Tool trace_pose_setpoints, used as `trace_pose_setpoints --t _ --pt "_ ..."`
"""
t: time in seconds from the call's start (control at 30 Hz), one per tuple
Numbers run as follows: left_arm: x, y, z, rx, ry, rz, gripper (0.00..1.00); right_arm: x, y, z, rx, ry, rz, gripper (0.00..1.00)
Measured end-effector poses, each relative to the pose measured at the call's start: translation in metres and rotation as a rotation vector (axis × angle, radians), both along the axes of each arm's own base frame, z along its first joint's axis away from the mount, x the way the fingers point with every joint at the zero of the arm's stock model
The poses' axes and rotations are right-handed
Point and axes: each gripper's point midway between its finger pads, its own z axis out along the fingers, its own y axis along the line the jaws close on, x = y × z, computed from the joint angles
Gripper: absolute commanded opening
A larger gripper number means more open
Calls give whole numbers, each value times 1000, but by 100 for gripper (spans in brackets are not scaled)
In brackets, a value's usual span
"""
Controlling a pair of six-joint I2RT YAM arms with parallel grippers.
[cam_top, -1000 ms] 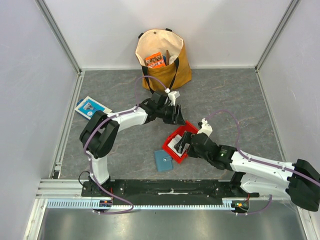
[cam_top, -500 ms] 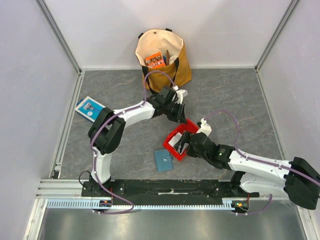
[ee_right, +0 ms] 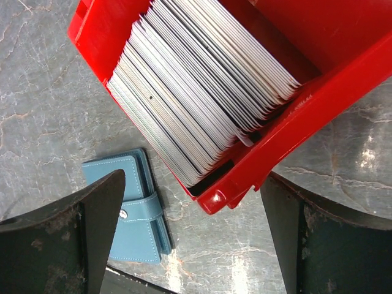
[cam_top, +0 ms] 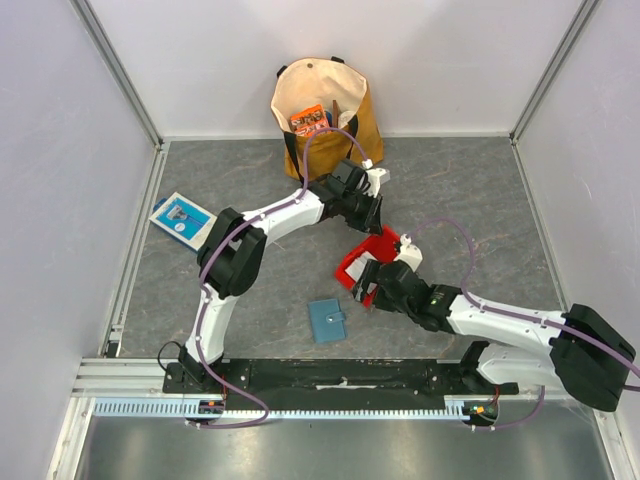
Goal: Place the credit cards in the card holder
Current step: Move the storage box to the center of the board.
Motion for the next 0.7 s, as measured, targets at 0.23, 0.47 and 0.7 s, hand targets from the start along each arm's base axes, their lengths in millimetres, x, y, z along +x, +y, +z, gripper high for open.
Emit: trace_pose_setpoints --t 0.23,0.47,0.7 --pt "2 1 -2 12 -15 -11 50 -1 1 8 14 -15 31 98" --pt "7 5 -5 34 -37 5 77 -10 -4 31 67 -52 59 98" --pt "16 23 -3 80 -83 92 89 -28 -15 47 90 -80 136 97"
